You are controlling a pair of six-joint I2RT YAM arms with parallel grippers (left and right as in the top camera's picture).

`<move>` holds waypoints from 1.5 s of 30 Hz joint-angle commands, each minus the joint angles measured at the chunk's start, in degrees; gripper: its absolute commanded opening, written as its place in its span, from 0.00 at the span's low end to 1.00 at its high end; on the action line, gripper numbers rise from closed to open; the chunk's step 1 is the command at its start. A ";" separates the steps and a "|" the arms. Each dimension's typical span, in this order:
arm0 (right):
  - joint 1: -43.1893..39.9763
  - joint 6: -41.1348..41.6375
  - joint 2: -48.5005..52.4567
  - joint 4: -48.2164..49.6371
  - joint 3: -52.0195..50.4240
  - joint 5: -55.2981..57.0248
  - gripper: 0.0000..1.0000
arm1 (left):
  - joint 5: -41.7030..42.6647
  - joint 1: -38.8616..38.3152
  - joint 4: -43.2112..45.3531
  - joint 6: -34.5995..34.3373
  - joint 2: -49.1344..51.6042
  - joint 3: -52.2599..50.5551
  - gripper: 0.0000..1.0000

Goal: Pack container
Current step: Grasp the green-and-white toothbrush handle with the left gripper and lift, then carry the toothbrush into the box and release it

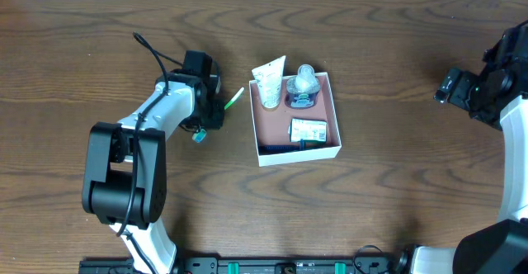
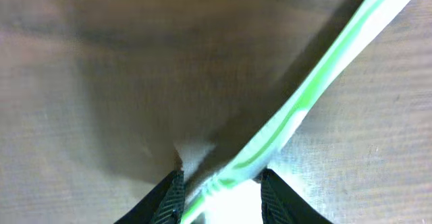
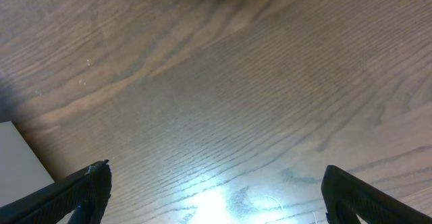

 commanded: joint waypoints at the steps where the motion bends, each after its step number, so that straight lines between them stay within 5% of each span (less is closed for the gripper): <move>1: -0.22 0.66 0.13 0.00 0.17 0.00 0.99 | 1.84 -0.17 -3.50 -3.37 3.23 -2.75 0.38; 7: -0.22 0.66 0.13 0.00 0.17 0.00 0.99 | 3.67 -0.17 -5.73 -3.37 3.23 -3.89 0.34; 13: -0.22 0.66 0.13 0.00 0.17 0.00 0.99 | 3.69 -0.17 -5.46 -3.37 3.23 -4.11 0.06; 29: -0.22 0.66 0.13 -0.02 0.17 0.00 0.99 | 3.74 -0.17 -11.28 -3.30 -1.11 0.85 0.06; 45: -0.22 0.66 0.13 0.00 0.17 0.00 0.99 | 5.77 -3.10 -18.08 0.24 -34.10 4.39 0.06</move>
